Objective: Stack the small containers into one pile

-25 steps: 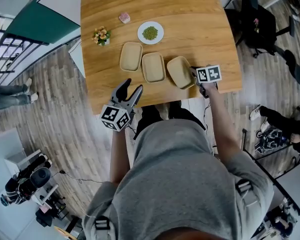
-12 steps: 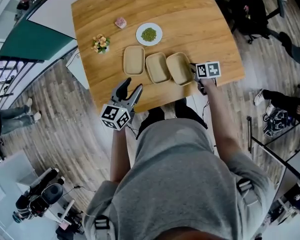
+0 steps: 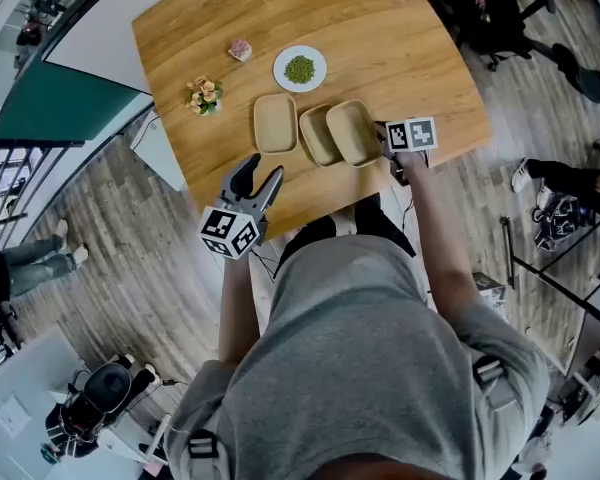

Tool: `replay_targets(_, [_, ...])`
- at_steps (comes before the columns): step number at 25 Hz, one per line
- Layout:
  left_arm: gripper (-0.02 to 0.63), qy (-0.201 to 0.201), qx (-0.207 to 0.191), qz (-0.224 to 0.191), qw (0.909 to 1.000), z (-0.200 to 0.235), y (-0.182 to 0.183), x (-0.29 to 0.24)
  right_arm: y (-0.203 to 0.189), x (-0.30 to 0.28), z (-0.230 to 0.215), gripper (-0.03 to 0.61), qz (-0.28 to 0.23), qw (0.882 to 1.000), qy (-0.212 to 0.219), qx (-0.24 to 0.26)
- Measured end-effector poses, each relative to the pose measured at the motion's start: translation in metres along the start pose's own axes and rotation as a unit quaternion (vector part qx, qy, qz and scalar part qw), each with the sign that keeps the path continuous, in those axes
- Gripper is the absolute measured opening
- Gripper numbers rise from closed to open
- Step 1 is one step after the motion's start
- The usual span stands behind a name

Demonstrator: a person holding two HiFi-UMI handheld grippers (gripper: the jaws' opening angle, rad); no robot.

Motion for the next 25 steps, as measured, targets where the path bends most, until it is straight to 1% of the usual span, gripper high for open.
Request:
replay_targets(12, [0.247,-0.015,0.002,0.003,0.9999,0.033,0.006,0.012,-0.006,-0.028,0.036,0.020,0.000,1.000,-0.001,0.000])
replay_targets(25, [0.247,-0.010,0.005,0.006,0.9999,0.054,0.005,0.028,-0.012,-0.048,0.057,0.020,-0.001,1.000,-0.003,0.003])
Point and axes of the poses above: the fingertips, and each gripper's own axes: x backward along the fingers, z to its left, y out of its top, the point moved 4 cm from there along x, backward along the fingers, and after that the axes turned 15 degrees about -z, right-handed, at the moved point
